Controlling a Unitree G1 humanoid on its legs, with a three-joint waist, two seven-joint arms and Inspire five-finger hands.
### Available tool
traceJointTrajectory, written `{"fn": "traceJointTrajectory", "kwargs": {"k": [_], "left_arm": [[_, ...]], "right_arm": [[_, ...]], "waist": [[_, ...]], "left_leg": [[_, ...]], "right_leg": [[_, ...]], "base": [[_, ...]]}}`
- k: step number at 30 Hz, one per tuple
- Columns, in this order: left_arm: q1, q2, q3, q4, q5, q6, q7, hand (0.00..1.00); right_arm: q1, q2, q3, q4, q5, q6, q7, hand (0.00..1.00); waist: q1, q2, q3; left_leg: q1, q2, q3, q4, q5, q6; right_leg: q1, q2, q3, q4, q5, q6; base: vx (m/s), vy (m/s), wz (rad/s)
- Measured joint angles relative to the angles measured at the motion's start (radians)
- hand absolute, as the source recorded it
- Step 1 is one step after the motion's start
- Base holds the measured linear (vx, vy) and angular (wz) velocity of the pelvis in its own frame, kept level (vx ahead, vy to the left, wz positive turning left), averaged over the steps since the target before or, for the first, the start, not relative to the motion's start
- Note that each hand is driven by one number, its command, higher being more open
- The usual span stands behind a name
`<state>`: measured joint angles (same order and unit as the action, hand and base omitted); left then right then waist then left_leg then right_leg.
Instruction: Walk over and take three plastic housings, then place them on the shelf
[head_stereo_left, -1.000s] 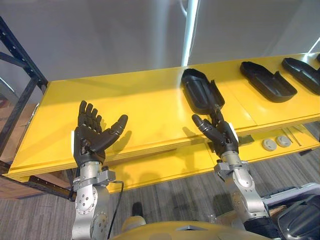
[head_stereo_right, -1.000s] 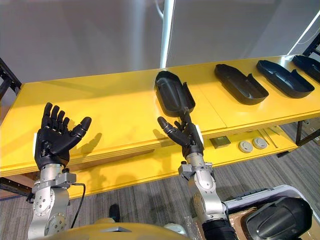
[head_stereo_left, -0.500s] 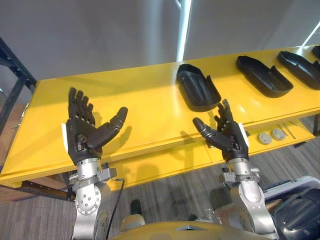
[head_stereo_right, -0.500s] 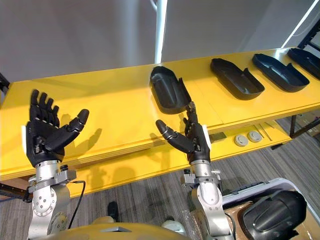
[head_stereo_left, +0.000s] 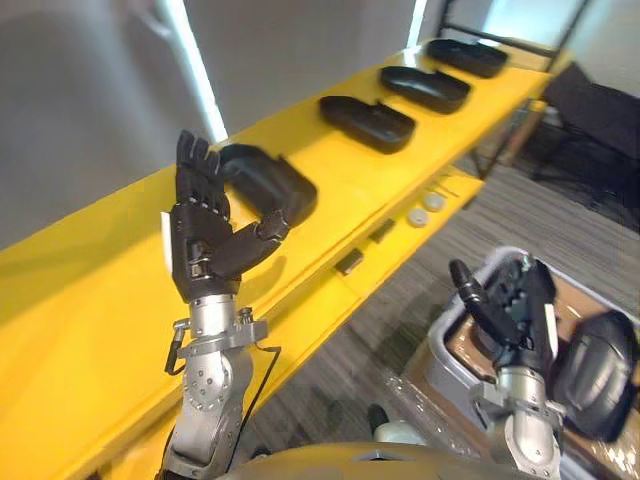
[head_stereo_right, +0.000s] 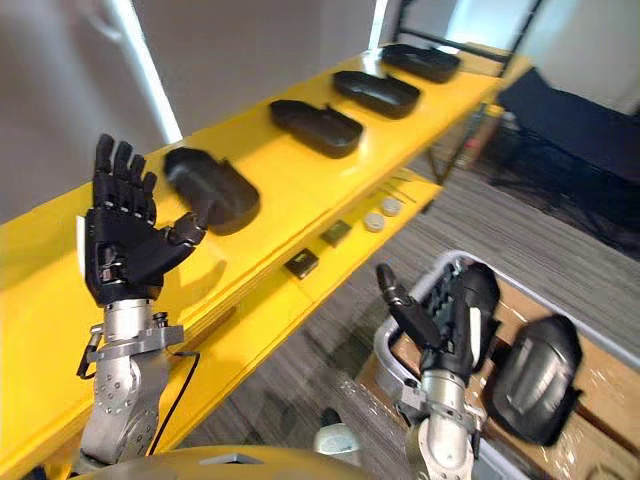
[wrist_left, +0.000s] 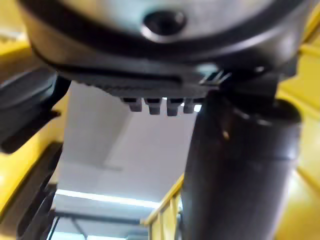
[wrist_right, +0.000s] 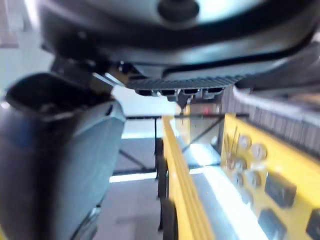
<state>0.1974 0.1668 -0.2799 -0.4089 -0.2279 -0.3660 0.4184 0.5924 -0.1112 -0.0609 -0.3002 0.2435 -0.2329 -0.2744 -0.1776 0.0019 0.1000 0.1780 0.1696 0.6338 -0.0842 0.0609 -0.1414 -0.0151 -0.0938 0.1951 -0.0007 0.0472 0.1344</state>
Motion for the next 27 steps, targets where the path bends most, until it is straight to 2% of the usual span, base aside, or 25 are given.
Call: {"fn": "traceJointTrajectory", "kwargs": {"k": [4, 9, 10, 11, 12, 13, 15, 16, 18, 20, 23, 25, 26, 27], "left_arm": [[-0.065, -0.003, -0.068, 0.045, 0.0, 0.012, 0.041, 1.0], [-0.121, -0.032, -0.161, 0.048, 0.008, 0.045, 0.06, 1.0], [-0.121, -0.033, -0.175, 0.048, 0.013, 0.051, 0.06, 1.0], [-0.117, -0.032, -0.176, 0.047, 0.044, 0.067, 0.064, 1.0], [-0.111, -0.031, -0.174, 0.044, 0.051, 0.071, 0.068, 1.0], [-0.095, -0.02, -0.164, 0.036, 0.056, 0.085, 0.078, 1.0], [-0.017, -0.011, -0.115, -0.001, 0.045, 0.091, 0.069, 1.0], [0.006, -0.011, -0.1, -0.012, 0.034, 0.091, 0.06, 1.0], [0.057, -0.014, -0.069, -0.034, 0.029, 0.088, 0.028, 1.0], [0.061, -0.016, -0.067, -0.036, 0.027, 0.077, 0.015, 1.0], [0.065, -0.034, -0.09, -0.036, 0.034, 0.046, 0.009, 1.0], [0.067, -0.041, -0.11, -0.036, 0.038, 0.017, 0.01, 1.0], [0.069, -0.041, -0.119, -0.036, 0.045, 0.003, 0.011, 1.0], [0.071, -0.04, -0.121, -0.036, 0.058, -0.002, 0.02, 1.0]], "right_arm": [[0.04, 0.016, -0.029, 0.0, 0.085, -0.023, -0.004, 1.0], [0.065, 0.038, 0.019, -0.034, 0.096, -0.033, 0.008, 1.0], [0.054, 0.038, 0.045, -0.041, 0.096, -0.033, 0.014, 1.0], [0.033, 0.037, 0.07, -0.041, 0.095, -0.033, 0.025, 1.0], [0.018, 0.036, 0.082, -0.04, 0.094, -0.032, 0.028, 1.0], [-0.02, 0.03, 0.104, -0.028, 0.086, -0.033, 0.032, 1.0], [-0.117, 0.0, 0.142, 0.035, 0.087, -0.031, 0.03, 1.0], [-0.14, -0.007, 0.151, 0.055, 0.089, -0.031, 0.023, 1.0], [-0.175, -0.003, 0.177, 0.101, 0.126, -0.021, -0.014, 1.0], [-0.166, 0.01, 0.206, 0.101, 0.137, -0.017, -0.049, 1.0], [-0.089, 0.061, 0.248, 0.1, 0.166, -0.013, -0.066, 1.0], [-0.017, 0.09, 0.249, 0.1, 0.173, -0.014, -0.049, 1.0], [0.01, 0.089, 0.244, 0.1, 0.196, -0.016, -0.031, 1.0], [0.028, 0.079, 0.232, 0.108, 0.225, -0.016, -0.003, 1.0]], "waist": [[-0.048, -0.001, -0.001], [-0.05, 0.004, -0.003], [-0.041, 0.005, -0.004], [-0.017, 0.003, -0.004], [0.005, 0.003, -0.006], [0.044, 0.006, -0.005], [0.076, 0.017, -0.011], [0.087, 0.021, -0.013], [0.13, 0.028, -0.013], [0.145, 0.026, -0.012], [0.143, 0.034, 0.02], [0.138, 0.028, 0.046], [0.137, 0.017, 0.056], [0.129, 0.007, 0.075]], "left_leg": [[0.028, 0.008, 0.056, 0.0, -0.013, -0.01], [0.033, 0.024, 0.038, 0.0, -0.017, -0.014], [0.021, 0.02, -0.013, 0.007, -0.029, -0.01], [-0.013, -0.001, -0.154, 0.049, -0.082, -0.011], [-0.033, -0.02, -0.242, 0.076, -0.115, 0.003], [-0.065, -0.047, -0.375, 0.138, -0.169, 0.022], [-0.107, -0.062, -0.481, 0.25, -0.237, 0.047], [-0.118, -0.058, -0.489, 0.28, -0.25, 0.048], [-0.143, -0.049, -0.495, 0.357, -0.294, 0.052], [-0.171, -0.048, -0.497, 0.409, -0.32, 0.059], [-0.19, -0.032, -0.487, 0.523, -0.383, 0.076], [-0.196, -0.016, -0.449, 0.585, -0.417, 0.085], [-0.199, -0.013, -0.42, 0.606, -0.429, 0.094], [-0.194, -0.012, -0.381, 0.611, -0.428, 0.106]], "right_leg": [[0.003, 0.014, 0.044, -0.017, 0.012, 0.006], [0.024, 0.028, 0.028, -0.017, 0.009, 0.006], [0.022, 0.028, 0.022, -0.015, 0.005, 0.006], [0.008, 0.028, 0.031, -0.004, 0.002, 0.005], [-0.001, 0.029, 0.042, 0.005, 0.0, 0.003], [-0.007, 0.033, 0.07, 0.009, -0.003, 0.005], [-0.018, 0.05, 0.104, 0.024, -0.003, 0.002], [-0.019, 0.055, 0.109, 0.026, 0.0, -0.001], [-0.021, 0.063, 0.116, 0.039, 0.0, -0.002], [-0.041, 0.063, 0.117, 0.066, -0.011, 0.003], [-0.074, 0.085, 0.118, 0.168, -0.034, 0.012], [-0.105, 0.097, 0.096, 0.231, -0.042, 0.018], [-0.118, 0.088, 0.07, 0.233, -0.05, 0.01], [-0.119, 0.045, 0.002, 0.225, -0.058, 0.003]], "base": [[0.01, -0.019, -0.45], [0.01, -0.037, 0.06], [-0.03, -0.017, 0.19], [-0.04, -0.006, -0.06], [-0.04, 0.025, -0.41], [-0.02, 0.058, -0.53], [0.0, 0.078, -0.47], [0.01, 0.067, -0.35], [0.0, 0.069, -0.14], [-0.04, 0.087, -0.02], [-0.13, 0.124, -0.27], [-0.15, 0.078, -0.64], [-0.18, 0.052, -0.68], [-0.25, 0.105, -0.99]]}}
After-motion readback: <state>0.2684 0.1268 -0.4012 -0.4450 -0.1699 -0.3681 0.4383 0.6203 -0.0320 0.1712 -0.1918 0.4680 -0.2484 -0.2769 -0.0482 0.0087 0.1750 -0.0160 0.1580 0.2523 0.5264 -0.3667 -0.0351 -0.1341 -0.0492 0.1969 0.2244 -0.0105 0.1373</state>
